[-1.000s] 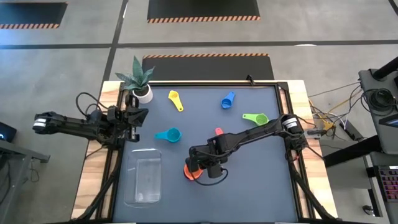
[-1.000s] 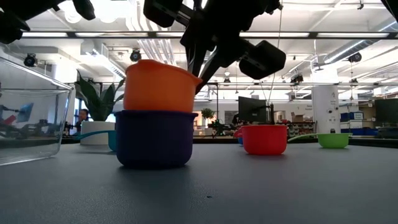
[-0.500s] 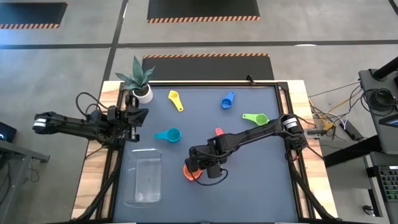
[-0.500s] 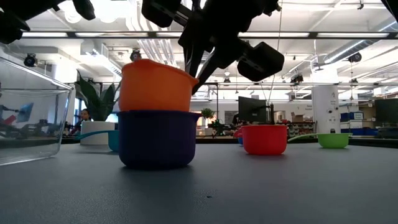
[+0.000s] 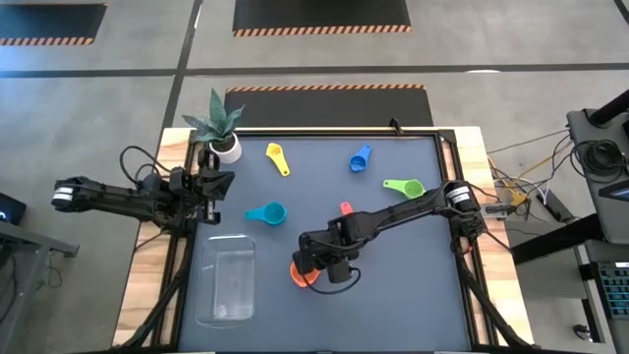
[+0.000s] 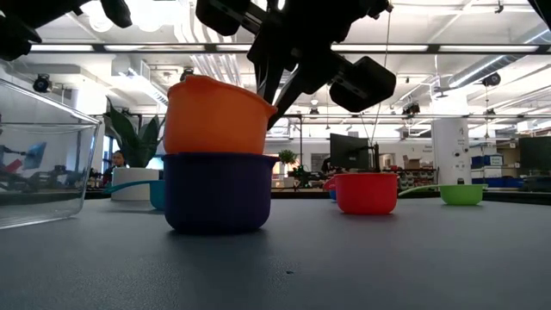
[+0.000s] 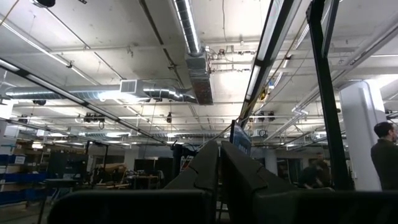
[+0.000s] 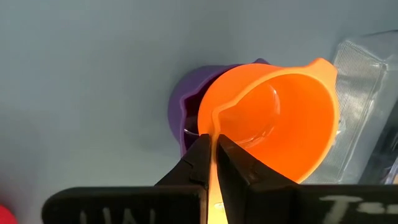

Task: Nest measuring cups in basket
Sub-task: Stack the orange measuring cup on top of the violet measuring cup

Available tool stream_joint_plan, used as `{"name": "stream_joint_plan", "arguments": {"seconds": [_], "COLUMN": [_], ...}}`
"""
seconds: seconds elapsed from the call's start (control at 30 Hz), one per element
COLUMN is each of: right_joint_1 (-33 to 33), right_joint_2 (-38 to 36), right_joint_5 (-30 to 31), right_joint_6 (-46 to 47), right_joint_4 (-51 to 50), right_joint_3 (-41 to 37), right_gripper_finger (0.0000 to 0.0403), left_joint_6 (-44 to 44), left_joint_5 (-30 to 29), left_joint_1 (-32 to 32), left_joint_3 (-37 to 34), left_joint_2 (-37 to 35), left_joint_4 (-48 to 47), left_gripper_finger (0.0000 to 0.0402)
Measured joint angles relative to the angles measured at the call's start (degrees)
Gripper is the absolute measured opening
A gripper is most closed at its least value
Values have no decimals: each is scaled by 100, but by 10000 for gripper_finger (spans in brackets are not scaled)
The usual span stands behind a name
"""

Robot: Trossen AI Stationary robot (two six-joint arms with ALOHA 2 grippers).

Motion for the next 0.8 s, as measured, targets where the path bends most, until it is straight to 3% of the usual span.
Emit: {"name": "stream_joint_plan", "arguments": {"seconds": [0.43, 0.8], "right_joint_1": [13, 13], "right_joint_2": [0, 0], "right_joint_5": [49, 50], "right_joint_6": [26, 28], "right_joint_4": [27, 114], "right_joint_3": [-7, -7], "right_gripper_finger": [11, 68], "left_joint_6": [-2, -2], "left_joint_5": [0, 0], "left_joint_1": [1, 1], "left_joint_3": [0, 0], "left_joint_2": [0, -1], "left_joint_4": [0, 2], "left_gripper_finger": [0, 0]}}
